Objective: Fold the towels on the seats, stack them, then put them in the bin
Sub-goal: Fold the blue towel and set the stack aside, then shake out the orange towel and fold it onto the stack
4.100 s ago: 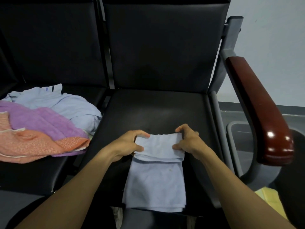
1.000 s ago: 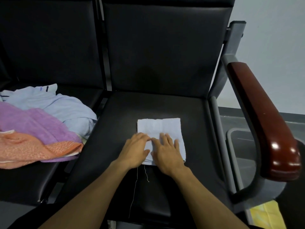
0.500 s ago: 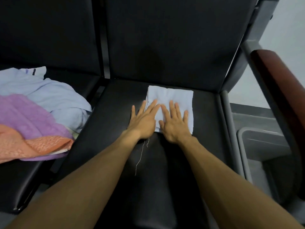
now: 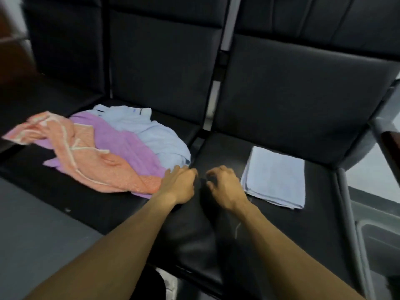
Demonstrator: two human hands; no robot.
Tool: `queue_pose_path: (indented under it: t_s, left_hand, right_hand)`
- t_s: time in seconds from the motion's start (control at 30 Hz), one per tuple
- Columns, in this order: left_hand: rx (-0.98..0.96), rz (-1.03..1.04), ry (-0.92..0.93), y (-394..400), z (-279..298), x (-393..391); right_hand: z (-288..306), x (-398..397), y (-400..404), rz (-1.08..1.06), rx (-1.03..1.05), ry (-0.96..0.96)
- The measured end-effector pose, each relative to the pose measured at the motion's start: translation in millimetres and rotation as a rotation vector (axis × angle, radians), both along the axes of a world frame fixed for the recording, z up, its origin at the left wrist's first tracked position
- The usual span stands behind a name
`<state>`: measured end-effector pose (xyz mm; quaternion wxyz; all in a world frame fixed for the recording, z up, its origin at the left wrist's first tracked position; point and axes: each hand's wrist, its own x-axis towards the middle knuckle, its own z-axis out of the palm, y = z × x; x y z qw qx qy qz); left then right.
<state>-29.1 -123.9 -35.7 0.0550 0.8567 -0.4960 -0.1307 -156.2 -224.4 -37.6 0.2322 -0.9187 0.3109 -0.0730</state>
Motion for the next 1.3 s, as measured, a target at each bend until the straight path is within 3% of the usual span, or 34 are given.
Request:
queue_pose_path:
  t_s: [0.23, 0.37, 0.5, 0.67, 0.83, 1.03, 1.13, 1.3]
  left_hand:
    - [0.110, 0.236, -0.101, 86, -3, 63]
    - [-0.102, 0.317, -0.157, 82, 3, 71]
    - [-0.315, 0.231, -0.067, 66, 18, 63]
    - [-0.644, 0.084, 0.096, 45, 41, 31]
    - [-0.785, -0.082, 0.047, 15, 63, -32]
    - [-0.639, -0.249, -0.039, -15, 51, -104]
    - [-0.585, -0.290, 0.015, -32, 44, -129]
    - [-0.452, -0.312, 0.159, -49, 30, -147]
  right_hand:
    - [-16, 84, 83, 0.177, 0.105, 0.059]
    - [-36, 94, 92, 0.135, 0.111, 0.036]
    - [-31, 86, 79, -0.023, 0.074, -0.184]
    - [14, 45, 55, -0.190, 0.095, -0.380]
    - [65, -27, 33, -0.375, 0.004, -0.497]
    - [69, -129, 8, -0.643, -0.039, -0.592]
    - [40, -173, -4, -0.723, 0.021, -0.474]
    - [-6, -186, -1, -0.345, 0.264, -0.136]
